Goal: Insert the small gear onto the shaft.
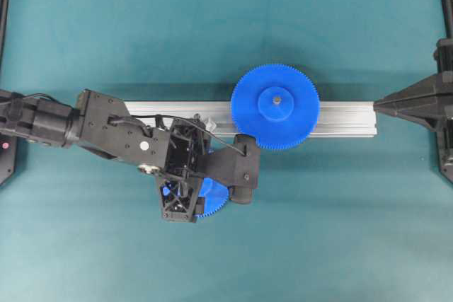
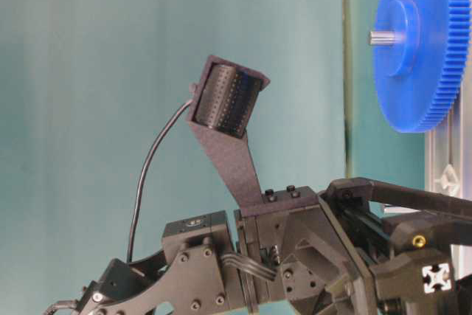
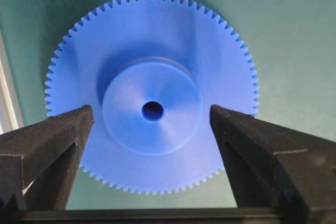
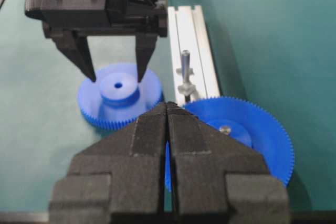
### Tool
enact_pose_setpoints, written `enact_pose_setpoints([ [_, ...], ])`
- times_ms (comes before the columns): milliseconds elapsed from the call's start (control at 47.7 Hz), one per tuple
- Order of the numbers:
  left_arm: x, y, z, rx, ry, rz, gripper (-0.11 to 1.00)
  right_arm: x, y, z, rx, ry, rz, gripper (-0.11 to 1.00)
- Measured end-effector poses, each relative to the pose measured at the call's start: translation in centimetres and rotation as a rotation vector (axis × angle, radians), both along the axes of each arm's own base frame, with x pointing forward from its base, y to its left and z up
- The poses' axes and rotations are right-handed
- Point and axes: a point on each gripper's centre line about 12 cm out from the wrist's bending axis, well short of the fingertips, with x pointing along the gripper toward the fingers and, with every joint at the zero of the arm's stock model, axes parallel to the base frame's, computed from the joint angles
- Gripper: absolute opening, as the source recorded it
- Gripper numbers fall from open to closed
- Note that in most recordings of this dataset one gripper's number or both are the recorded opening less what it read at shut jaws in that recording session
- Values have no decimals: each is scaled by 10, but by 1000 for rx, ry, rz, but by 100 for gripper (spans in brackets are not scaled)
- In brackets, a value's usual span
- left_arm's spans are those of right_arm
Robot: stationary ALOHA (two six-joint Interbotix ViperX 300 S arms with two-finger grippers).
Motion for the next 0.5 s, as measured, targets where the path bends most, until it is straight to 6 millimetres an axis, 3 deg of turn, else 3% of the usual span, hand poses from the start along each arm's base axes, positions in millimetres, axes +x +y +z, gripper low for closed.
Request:
enact_pose_setpoints([
  [503, 0, 0, -13, 2, 31, 2, 92, 0, 0, 1, 1, -2, 0, 1],
])
